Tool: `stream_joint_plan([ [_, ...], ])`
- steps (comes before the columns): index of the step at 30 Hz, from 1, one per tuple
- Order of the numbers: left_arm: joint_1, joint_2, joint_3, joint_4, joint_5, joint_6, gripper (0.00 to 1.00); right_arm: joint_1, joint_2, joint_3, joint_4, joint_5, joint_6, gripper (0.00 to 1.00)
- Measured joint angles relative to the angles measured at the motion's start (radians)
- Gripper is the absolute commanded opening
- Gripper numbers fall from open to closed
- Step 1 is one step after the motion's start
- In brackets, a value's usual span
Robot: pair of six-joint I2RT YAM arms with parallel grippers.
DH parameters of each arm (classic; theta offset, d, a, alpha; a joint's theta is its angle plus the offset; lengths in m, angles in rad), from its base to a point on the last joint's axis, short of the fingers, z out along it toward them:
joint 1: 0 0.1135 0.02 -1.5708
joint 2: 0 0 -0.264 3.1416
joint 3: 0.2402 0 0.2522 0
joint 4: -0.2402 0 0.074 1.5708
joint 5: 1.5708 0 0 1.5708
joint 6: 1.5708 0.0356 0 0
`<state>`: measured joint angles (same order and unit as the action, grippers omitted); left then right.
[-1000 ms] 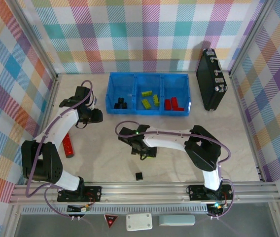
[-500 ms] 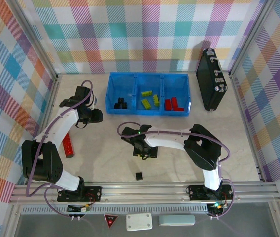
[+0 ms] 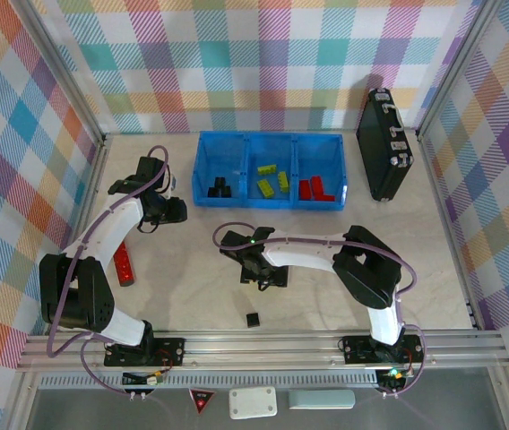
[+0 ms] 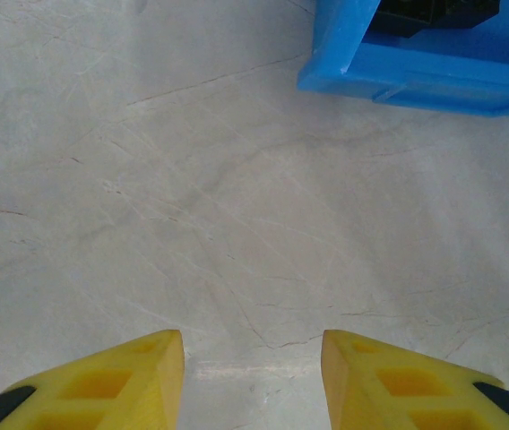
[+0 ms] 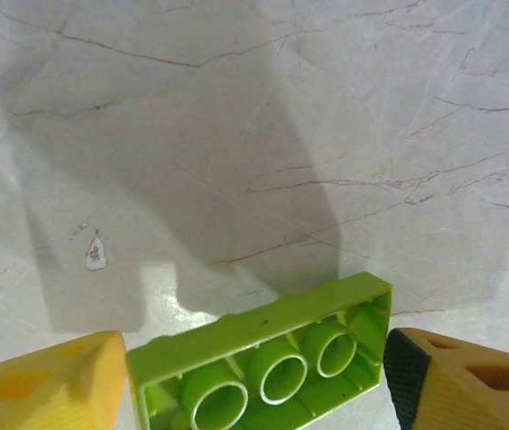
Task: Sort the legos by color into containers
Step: Pick up the lego from the bottom-center of the table.
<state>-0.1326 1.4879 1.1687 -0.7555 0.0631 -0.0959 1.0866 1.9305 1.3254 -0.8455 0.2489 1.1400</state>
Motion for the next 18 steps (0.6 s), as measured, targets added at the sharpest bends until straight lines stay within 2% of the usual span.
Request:
stream_joint_plan([
  [8,0.000,0.009,0.000,0.000,0.000,0.000,0.45,0.000,0.006,-0.002,0.005,0.000,0.000,0.71],
  [18,0.000,0.010,0.000,0.000,0.000,0.000,0.45,0.000,0.006,-0.007,0.020,-0.003,-0.001,0.56],
])
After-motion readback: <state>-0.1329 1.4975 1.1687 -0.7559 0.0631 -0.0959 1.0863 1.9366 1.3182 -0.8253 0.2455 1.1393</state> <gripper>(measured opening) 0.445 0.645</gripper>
